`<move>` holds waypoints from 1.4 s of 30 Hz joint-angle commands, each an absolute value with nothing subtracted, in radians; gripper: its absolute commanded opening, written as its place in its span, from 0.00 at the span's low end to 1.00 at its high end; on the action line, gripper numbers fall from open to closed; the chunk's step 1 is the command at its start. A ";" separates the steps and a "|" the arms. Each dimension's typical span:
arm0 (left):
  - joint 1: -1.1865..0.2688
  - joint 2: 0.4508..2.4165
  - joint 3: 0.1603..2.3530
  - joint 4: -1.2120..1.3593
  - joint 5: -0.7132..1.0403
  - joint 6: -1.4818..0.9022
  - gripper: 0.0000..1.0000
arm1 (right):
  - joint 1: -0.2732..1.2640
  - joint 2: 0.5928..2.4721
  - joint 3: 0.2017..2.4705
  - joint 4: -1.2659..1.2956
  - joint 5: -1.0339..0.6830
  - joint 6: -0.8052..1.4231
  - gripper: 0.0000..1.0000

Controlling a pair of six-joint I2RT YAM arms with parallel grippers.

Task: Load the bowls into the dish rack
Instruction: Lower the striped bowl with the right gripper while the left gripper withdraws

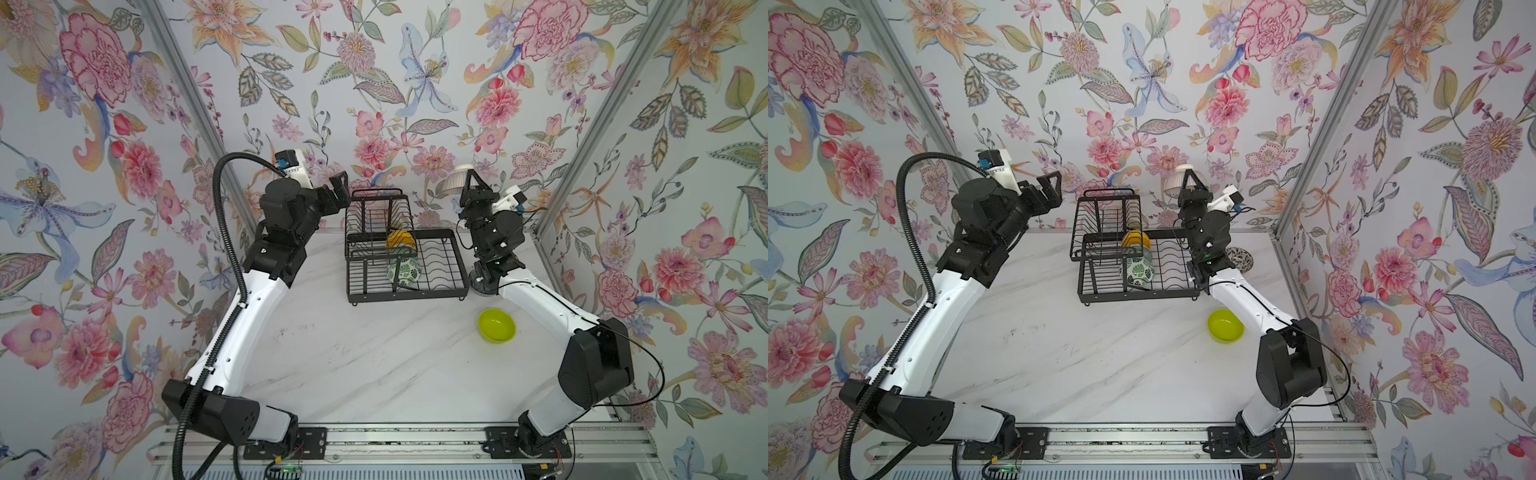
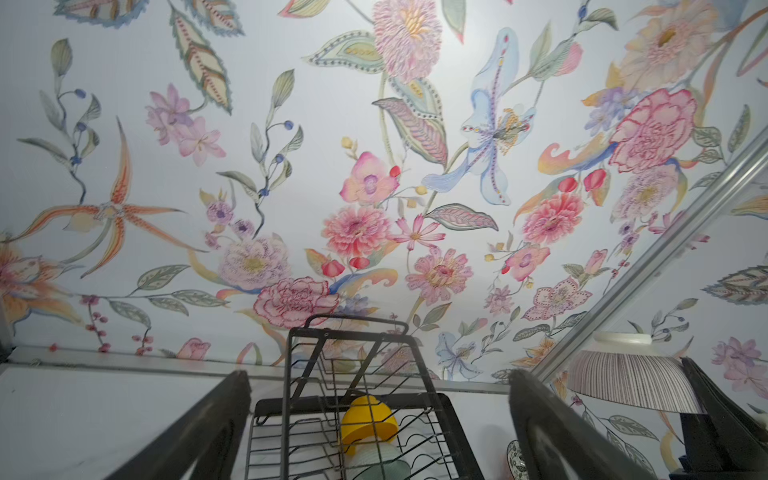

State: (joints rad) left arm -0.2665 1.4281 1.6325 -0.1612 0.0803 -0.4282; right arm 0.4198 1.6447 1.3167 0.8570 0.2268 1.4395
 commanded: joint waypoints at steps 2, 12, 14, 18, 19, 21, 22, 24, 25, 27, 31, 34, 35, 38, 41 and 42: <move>-0.253 1.412 1.552 -0.129 0.322 -0.541 0.99 | 0.398 1.652 1.250 1.054 0.173 1.289 0.00; -0.451 1.514 1.601 -0.088 0.294 -0.426 0.99 | 0.352 1.829 1.206 1.157 0.167 1.274 0.00; -0.489 1.543 1.651 -0.136 0.262 -0.370 0.99 | 0.348 1.876 1.228 1.169 0.165 1.284 0.00; -0.572 1.630 1.753 -0.255 0.161 -0.176 0.99 | 0.350 1.958 1.262 1.190 0.171 1.324 0.00; -0.591 1.651 1.780 -0.289 0.133 -0.124 0.99 | 0.351 1.977 1.264 1.203 0.181 1.338 0.00; -0.616 1.670 1.789 -0.312 0.083 -0.049 0.99 | 0.352 2.014 1.271 1.226 0.197 1.369 0.00; -0.624 1.675 1.785 -0.316 0.057 -0.023 0.99 | 0.353 2.033 1.279 1.232 0.198 1.379 0.00; -0.642 1.691 1.788 -0.332 0.020 0.026 0.99 | 0.353 2.057 1.295 1.230 0.190 1.383 0.00; -0.657 1.703 1.787 -0.337 0.000 0.070 0.99 | 0.352 2.067 1.303 1.223 0.186 1.388 0.00; -0.695 1.716 1.781 -0.329 -0.051 0.164 0.99 | 0.351 2.084 1.311 1.215 0.185 1.401 0.00; -0.735 1.728 1.747 -0.293 -0.129 0.280 0.99 | 0.348 2.123 1.332 1.196 0.191 1.413 0.00; -0.740 1.727 1.719 -0.275 -0.152 0.307 0.99 | 0.348 2.150 1.345 1.200 0.203 1.428 0.00; -0.743 1.727 1.705 -0.267 -0.161 0.326 0.99 | 0.348 2.160 1.352 1.201 0.203 1.431 0.00; -0.755 1.730 1.678 -0.251 -0.186 0.378 0.99 | 0.348 2.192 1.372 1.199 0.213 1.451 0.00; -0.756 1.729 1.663 -0.235 -0.193 0.390 0.99 | 0.348 2.219 1.396 1.190 0.212 1.461 0.00; -0.756 1.730 1.661 -0.233 -0.197 0.394 0.99 | 0.348 2.225 1.407 1.170 0.206 1.464 0.00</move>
